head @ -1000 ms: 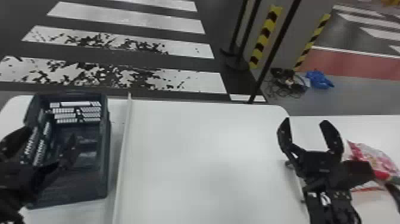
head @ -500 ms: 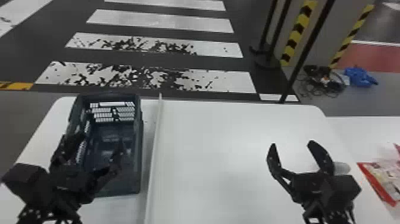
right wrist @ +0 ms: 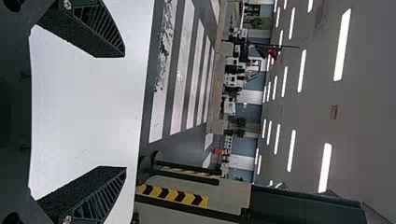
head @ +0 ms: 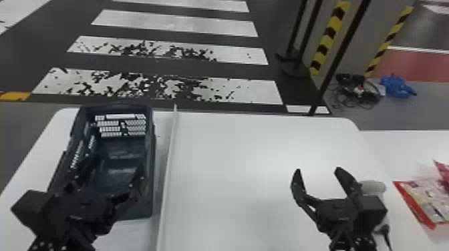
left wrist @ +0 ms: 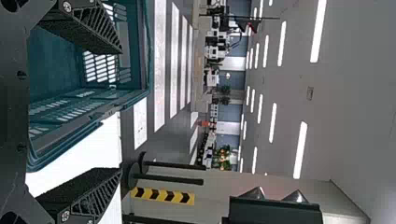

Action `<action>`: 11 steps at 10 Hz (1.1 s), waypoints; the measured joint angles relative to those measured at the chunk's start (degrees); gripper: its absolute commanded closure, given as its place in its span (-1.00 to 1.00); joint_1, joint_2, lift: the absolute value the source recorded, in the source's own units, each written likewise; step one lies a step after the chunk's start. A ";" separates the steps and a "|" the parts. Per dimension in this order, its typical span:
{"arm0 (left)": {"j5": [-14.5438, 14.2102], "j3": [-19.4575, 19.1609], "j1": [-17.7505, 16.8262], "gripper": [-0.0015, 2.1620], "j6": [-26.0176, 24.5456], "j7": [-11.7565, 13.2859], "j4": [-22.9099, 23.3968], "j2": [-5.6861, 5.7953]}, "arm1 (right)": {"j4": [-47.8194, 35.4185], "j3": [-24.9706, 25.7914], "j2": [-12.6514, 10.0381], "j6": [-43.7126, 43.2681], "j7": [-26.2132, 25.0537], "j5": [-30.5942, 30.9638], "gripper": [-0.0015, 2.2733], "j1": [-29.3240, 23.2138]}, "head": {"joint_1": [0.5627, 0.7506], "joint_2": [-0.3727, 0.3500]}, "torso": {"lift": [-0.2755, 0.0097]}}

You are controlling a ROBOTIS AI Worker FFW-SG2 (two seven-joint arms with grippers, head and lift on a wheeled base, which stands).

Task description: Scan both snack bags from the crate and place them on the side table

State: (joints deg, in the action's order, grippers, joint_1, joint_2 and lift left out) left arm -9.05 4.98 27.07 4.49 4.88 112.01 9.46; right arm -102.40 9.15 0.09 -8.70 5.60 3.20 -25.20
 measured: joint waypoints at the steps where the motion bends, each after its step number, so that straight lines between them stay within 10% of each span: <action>1: 0.04 0.49 0.00 -0.91 -0.12 -0.14 -0.02 -0.04 | -0.16 0.06 0.00 0.20 -0.08 -0.22 -0.94 -0.19 | 0.41 -0.38 | 0.24; 11: 1.50 1.40 0.44 -0.91 -3.06 -0.46 1.10 0.04 | -0.35 0.43 0.00 1.47 -0.11 -3.55 -0.94 0.09 | 0.41 -0.44 | 0.24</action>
State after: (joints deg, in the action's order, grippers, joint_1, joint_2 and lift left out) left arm -7.55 6.38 27.50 1.42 4.42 113.10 9.50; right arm -102.75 9.58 0.09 -7.22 5.49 -0.34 -25.11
